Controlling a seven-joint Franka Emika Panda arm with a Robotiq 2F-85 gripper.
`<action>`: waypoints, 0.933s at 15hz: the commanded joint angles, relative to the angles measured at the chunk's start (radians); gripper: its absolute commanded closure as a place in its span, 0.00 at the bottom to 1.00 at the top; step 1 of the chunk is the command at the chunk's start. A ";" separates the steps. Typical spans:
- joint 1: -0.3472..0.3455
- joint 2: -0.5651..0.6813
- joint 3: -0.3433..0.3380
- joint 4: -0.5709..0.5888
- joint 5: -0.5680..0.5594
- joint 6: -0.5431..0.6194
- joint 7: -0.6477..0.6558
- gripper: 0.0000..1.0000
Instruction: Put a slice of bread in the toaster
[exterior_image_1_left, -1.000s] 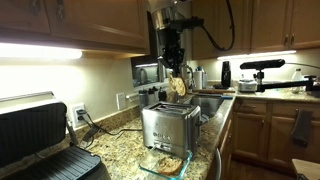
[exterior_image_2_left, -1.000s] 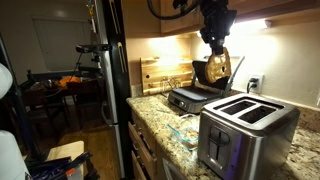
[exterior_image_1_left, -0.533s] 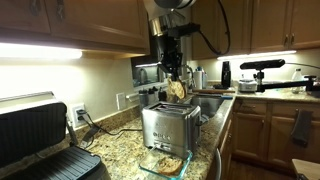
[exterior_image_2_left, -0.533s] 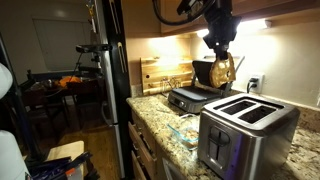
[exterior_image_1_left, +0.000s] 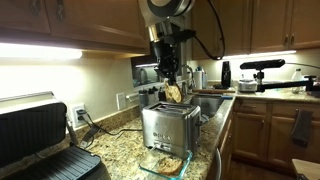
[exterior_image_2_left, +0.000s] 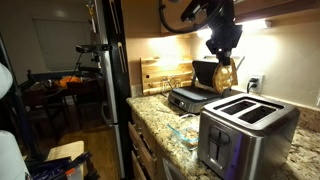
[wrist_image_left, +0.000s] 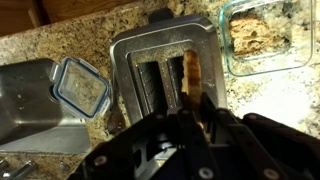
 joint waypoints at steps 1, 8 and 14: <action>0.000 0.018 -0.002 0.010 -0.016 0.023 0.003 0.96; 0.000 0.057 -0.004 0.042 0.000 0.017 -0.033 0.96; -0.005 0.087 -0.005 0.083 0.018 0.006 -0.098 0.96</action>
